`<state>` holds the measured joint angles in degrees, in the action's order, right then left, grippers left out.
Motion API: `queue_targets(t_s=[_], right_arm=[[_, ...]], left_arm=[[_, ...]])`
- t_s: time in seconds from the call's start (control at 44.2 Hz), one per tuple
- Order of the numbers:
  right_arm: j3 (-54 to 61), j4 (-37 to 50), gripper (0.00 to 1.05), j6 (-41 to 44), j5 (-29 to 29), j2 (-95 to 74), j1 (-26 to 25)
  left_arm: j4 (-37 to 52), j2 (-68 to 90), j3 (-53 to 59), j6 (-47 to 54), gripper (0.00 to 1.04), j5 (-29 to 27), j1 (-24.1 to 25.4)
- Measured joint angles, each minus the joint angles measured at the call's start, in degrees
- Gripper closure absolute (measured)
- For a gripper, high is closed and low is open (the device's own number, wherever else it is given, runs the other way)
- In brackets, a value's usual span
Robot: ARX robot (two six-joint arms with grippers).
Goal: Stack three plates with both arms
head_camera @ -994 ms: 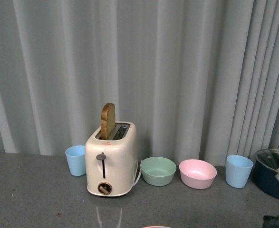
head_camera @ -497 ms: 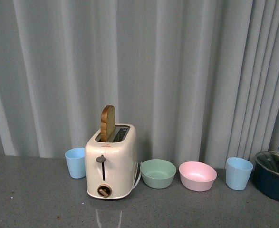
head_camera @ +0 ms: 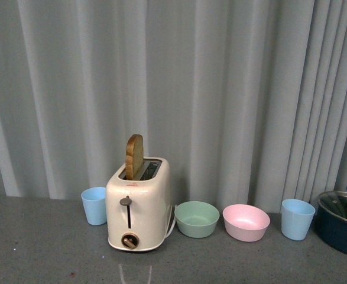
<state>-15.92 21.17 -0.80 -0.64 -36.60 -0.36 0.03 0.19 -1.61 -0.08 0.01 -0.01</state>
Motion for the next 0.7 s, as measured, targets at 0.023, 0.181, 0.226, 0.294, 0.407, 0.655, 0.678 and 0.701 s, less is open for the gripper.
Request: queue_targets(t_s=[0.023, 0.181, 0.226, 0.294, 0.407, 0.655, 0.678, 0.701], right_arm=[[0.7, 0.1, 0.45, 0.1, 0.2, 0.5, 0.0], [6.3, 0.3, 0.81, 0.5, 0.6, 4.6, 0.2], [7.1, 0.3, 0.90, 0.6, 0.6, 5.8, 0.2], [8.3, 0.0, 1.02, 0.8, 0.6, 7.7, 0.2], [10.4, -1.2, 1.02, 0.8, 0.6, 10.7, 0.2], [12.3, -3.4, 1.02, 0.8, 0.6, 15.0, 0.2], [12.4, -3.6, 1.02, 0.8, 0.6, 15.3, 0.2], [12.6, -3.9, 1.02, 0.7, 0.6, 15.8, 0.2]], left_arm=[[0.0, 0.0, 0.0, 0.0, 0.07, 0.0, 0.0], [0.0, 0.0, 0.0, 0.0, 0.07, 0.0, 0.0], [0.0, 0.0, 0.0, 0.0, 0.07, 0.0, 0.0], [0.0, 0.0, 0.0, 0.0, 0.07, 0.0, 0.0], [0.0, 0.0, 0.0, 0.0, 0.07, 0.0, 0.0], [0.0, 0.0, 0.0, 0.0, 0.07, 0.0, 0.0], [0.0, 0.0, 0.0, 0.0, 0.07, 0.0, 0.0], [0.0, 0.0, 0.0, 0.0, 0.07, 0.0, 0.0]])
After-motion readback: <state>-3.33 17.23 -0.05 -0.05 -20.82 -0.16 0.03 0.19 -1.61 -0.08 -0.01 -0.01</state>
